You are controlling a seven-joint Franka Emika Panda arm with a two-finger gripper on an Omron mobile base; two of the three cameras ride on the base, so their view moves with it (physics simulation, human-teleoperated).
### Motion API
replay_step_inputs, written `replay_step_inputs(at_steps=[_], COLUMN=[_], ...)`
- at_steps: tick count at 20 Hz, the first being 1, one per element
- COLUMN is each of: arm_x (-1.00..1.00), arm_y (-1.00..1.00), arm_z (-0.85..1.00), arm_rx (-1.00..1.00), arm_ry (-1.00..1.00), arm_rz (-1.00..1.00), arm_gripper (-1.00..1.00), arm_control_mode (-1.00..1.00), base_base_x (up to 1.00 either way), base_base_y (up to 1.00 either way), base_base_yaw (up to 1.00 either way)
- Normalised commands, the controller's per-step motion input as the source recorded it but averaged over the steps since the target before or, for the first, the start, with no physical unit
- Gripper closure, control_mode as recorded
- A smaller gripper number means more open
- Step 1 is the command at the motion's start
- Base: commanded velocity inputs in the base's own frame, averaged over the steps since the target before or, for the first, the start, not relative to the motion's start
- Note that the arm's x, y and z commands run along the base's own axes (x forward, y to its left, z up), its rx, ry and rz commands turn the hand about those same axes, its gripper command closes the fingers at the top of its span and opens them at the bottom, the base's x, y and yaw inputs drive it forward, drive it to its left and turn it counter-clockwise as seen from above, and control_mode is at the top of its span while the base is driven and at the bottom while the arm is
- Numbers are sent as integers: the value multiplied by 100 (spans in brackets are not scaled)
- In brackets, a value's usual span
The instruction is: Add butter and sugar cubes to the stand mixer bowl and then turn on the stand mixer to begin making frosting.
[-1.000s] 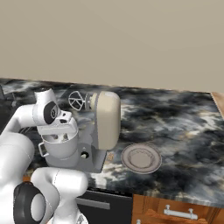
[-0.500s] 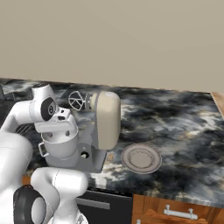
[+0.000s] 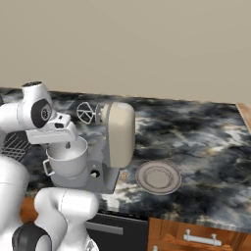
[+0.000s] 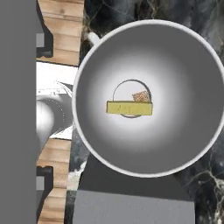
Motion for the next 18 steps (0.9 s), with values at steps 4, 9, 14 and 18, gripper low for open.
replay_step_inputs(at_steps=[4,9,14,18], arm_x=[-75,-79,-77,-70], arm_y=[-18,-52,-65,-69], arm_z=[11,0,0,-3], arm_rx=[0,1,5,6], arm_ry=[-4,-7,-8,-7], arm_rz=[0,0,0,0], arm_gripper=[-100,-100,-100,-100], arm_control_mode=[-100,-100,-100,-100], base_base_x=[0,0,0,0], base_base_y=[0,0,0,0], base_base_yaw=[0,0,0,0])
